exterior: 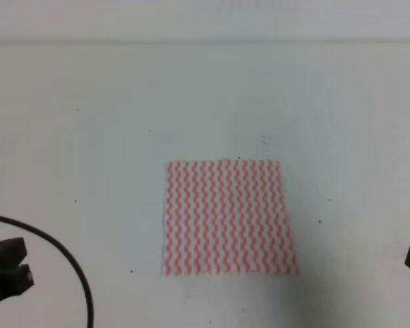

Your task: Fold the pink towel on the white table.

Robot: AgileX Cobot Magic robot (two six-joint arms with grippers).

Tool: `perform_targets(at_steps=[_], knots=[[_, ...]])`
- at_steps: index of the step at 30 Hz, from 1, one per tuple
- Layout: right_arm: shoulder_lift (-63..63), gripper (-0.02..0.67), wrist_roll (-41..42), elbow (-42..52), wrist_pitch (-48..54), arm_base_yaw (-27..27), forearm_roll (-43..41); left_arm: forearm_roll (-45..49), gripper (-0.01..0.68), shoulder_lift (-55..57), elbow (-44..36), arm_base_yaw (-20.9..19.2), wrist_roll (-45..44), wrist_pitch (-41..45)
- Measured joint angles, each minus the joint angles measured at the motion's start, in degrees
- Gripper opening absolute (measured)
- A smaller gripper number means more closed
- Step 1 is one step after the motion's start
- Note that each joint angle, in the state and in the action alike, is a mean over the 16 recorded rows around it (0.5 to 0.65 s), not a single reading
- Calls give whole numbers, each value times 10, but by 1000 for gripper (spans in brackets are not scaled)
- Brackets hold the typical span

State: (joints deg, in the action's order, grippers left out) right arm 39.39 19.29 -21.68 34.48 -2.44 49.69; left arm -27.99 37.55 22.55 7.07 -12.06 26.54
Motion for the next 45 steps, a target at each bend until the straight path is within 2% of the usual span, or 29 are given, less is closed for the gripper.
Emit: perform_targets(at_steps=[5, 9, 16, 22, 27, 33, 45], knots=[[52, -18, -1, -24, 34, -10, 1, -92, -4, 59, 19, 7, -98, 9], [88, -18, -12, -42, 34, -50, 5, -167, -3, 110, 36, 28, -179, 0], [156, -18, -75, -80, -19, -185, -10, -247, -3, 182, 66, 83, -276, -23], [241, -18, -140, -131, -79, -318, -43, -254, -3, 214, 87, 123, -299, -34], [321, -18, -176, -176, -103, -376, -79, -254, -3, 220, 91, 135, -309, -27], [396, -18, -211, -219, -99, -385, -136, -254, -3, 220, 91, 137, -320, -12], [436, -2, -358, -244, -41, -322, -302, -253, -4, 222, 91, 137, -327, 1]])
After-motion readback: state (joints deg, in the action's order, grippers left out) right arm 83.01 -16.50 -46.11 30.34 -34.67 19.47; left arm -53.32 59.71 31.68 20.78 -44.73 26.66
